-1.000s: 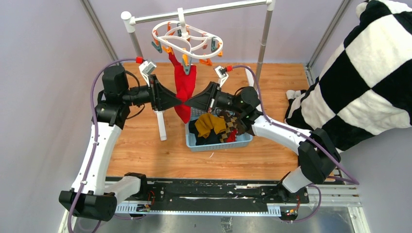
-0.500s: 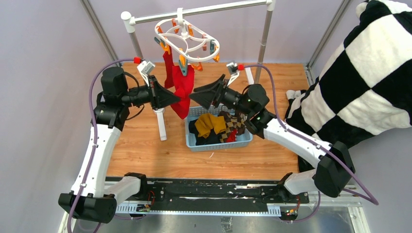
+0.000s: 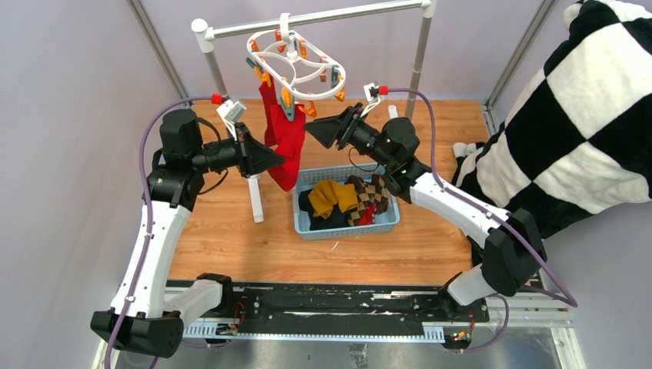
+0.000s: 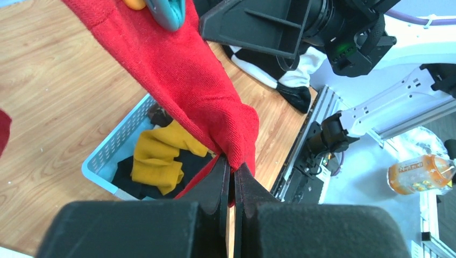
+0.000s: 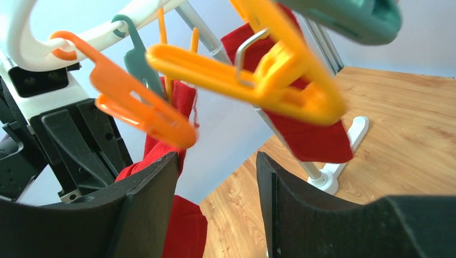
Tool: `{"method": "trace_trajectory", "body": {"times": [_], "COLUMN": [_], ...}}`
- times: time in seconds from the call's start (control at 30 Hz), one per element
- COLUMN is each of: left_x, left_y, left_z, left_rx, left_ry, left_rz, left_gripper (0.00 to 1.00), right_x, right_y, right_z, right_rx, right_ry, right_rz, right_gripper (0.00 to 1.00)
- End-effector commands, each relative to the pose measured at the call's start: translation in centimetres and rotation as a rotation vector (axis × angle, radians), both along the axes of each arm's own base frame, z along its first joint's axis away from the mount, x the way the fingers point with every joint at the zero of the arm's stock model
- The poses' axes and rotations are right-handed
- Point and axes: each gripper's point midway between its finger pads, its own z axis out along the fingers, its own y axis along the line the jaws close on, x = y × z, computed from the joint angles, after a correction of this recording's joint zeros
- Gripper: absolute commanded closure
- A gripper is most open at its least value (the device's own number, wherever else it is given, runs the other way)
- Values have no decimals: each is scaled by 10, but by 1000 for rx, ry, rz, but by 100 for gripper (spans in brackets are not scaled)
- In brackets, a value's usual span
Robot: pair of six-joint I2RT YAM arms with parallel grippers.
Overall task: Remove the socks clipped to the hanger
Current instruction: Remove the sock from the hanger.
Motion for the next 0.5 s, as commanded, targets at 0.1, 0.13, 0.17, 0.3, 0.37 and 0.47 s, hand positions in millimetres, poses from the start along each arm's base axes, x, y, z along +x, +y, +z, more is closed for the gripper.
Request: {"method": "trace_trajectory", "body": {"times": [0.1,0.13,0.17,0.3,0.37,0.47], "left_x": [-5,-5,-6,-6,-7,-6], "left_y": [1,1,2,2,3,4], "left_z": [-10,-11,-10,-11,-11,-13], "left_rx": [32,33,34,43,48,59], "left_ry": [-9,-8,-10,-10,-17,-21], "left_rz": [6,5,5,6,5,14], "left_gripper": [100,100,100,100,100,100], "right_x": [9,11,13,21,21,20], "right_y": [9,11,13,22,26,32], "right_z": [26,27,28,32,37,43], "right_rx": [118,130,141,198,230,255], "right_ry": [-24,-17,-14,3,0,-9], "right_rz": [37,42,47,72,103,130], "right_gripper": [41,41,42,43,43,43]}}
